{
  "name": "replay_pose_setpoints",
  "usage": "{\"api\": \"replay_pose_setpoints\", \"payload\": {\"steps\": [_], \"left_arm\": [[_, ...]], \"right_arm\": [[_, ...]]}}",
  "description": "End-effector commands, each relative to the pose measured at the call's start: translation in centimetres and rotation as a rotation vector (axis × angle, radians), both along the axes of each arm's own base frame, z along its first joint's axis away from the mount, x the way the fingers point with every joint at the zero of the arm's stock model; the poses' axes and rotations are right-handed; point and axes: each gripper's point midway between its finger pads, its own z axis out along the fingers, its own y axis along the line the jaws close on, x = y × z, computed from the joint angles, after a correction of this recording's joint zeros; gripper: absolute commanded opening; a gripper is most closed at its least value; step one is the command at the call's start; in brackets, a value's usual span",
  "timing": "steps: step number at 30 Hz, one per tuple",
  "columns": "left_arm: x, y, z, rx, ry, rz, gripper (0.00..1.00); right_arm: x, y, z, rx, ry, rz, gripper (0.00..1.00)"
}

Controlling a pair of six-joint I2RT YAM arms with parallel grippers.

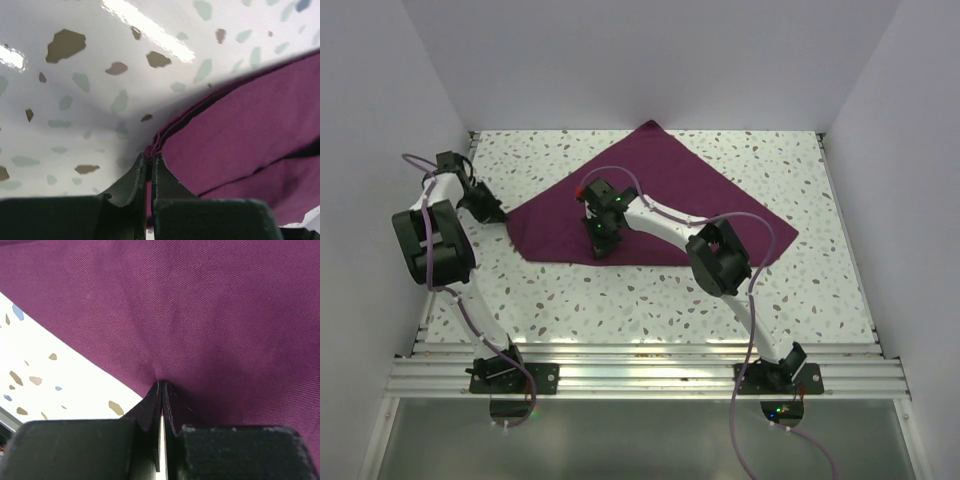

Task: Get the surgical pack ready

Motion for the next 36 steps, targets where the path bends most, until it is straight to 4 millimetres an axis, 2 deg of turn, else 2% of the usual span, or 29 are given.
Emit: {"api": "replay_pose_setpoints", "payload": {"steps": [1, 3, 6, 7, 9, 10, 11, 12, 13, 14, 15, 16, 17, 18, 19, 20, 21, 22, 23, 24, 25, 28, 31, 33, 35, 36], "left_arm": [[1.0, -1.9, 6.1, 0.004, -0.158, -0.041, 0.00], [0.9, -3.0, 7.2, -0.006, -0.179, -0.054, 0.00], [1.0, -5.2, 9.7, -0.020, -0.230, -0.077, 0.00], [1.1, -6.5, 10.8, -0.023, -0.254, -0.099, 0.00], [1.4, -7.9, 12.3, -0.036, -0.285, -0.105, 0.00], [1.5, -9.3, 13.5, -0.039, -0.313, -0.126, 0.00], [1.6, -10.0, 14.1, -0.050, -0.324, -0.124, 0.00], [1.8, -10.7, 14.9, -0.056, -0.341, -0.130, 0.00], [1.7, -11.9, 15.6, -0.067, -0.353, -0.150, 0.00], [1.7, -12.6, 16.0, -0.078, -0.356, -0.149, 0.00], [1.8, -13.2, 16.8, -0.081, -0.373, -0.158, 0.00], [1.7, -14.4, 17.4, -0.087, -0.384, -0.179, 0.00], [1.6, -15.1, 17.7, -0.096, -0.386, -0.182, 0.00], [1.6, -15.7, 18.2, -0.101, -0.391, -0.189, 0.00], [1.3, -17.1, 18.6, -0.113, -0.398, -0.210, 0.00], [1.3, -17.3, 18.9, -0.128, -0.398, -0.199, 0.00], [1.2, -18.8, 19.1, -0.144, -0.403, -0.223, 0.00], [0.9, -20.2, 19.3, -0.156, -0.403, -0.246, 0.00], [0.9, -21.0, 19.6, -0.170, -0.406, -0.251, 0.00], [0.9, -21.5, 19.9, -0.173, -0.409, -0.254, 0.00], [0.7, -22.9, 19.9, -0.184, -0.403, -0.276, 0.00], [0.6, -25.2, 20.3, -0.200, -0.404, -0.311, 0.00], [0.2, -27.6, 20.7, -0.226, -0.398, -0.342, 0.00], [0.2, -28.9, 21.2, -0.237, -0.402, -0.357, 0.00], [0.0, -31.6, 20.9, -0.260, -0.390, -0.391, 0.00], [0.4, -31.7, 20.9, -0.265, -0.393, -0.386, 0.00]], "right_arm": [[-0.8, -0.7, -2.3, -0.066, 0.029, 0.013, 0.02], [-0.7, -0.6, -1.8, -0.059, 0.023, 0.016, 0.02], [-0.6, -0.3, -0.2, -0.032, 0.010, 0.023, 0.02], [-0.6, -0.3, 0.9, -0.024, 0.002, 0.025, 0.02], [0.3, -0.1, 3.9, 0.002, -0.045, 0.023, 0.02], [0.5, -0.4, 5.3, -0.002, -0.065, 0.019, 0.02], [1.3, -1.2, 8.2, 0.022, -0.111, -0.002, 0.03], [1.7, -1.8, 9.4, 0.033, -0.118, -0.014, 0.03], [2.5, -3.8, 9.9, 0.032, -0.106, -0.050, 0.03], [2.9, -5.0, 12.0, 0.061, -0.122, -0.074, 0.03], [3.1, -6.2, 12.9, 0.083, -0.113, -0.092, 0.03], [4.3, -9.6, 11.7, 0.057, -0.081, -0.158, 0.03], [4.7, -11.4, 11.8, 0.056, -0.075, -0.196, 0.04], [5.1, -13.4, 13.8, 0.084, -0.104, -0.237, 0.03], [5.8, -17.4, 11.9, 0.042, -0.074, -0.317, 0.04], [5.9, -19.5, 11.7, 0.033, -0.078, -0.355, 0.04], [6.0, -21.5, 12.2, 0.031, -0.096, -0.392, 0.04], [5.0, -23.9, 10.0, -0.019, -0.054, -0.429, 0.04], [5.3, -26.7, 9.3, -0.035, -0.041, -0.487, 0.04], [5.3, -28.1, 9.1, -0.040, -0.048, -0.520, 0.03], [4.5, -30.5, 7.1, -0.079, -0.011, -0.571, 0.03], [3.9, -33.1, 4.6, -0.116, 0.031, -0.616, 0.03], [3.6, -34.5, 3.0, -0.149, 0.062, -0.641, 0.02], [3.7, -34.7, 2.3, -0.138, 0.086, -0.664, 0.02], [3.7, -35.1, 1.1, -0.160, 0.121, -0.668, 0.02], [3.7, -34.9, 0.7, -0.161, 0.137, -0.663, 0.02]]}}
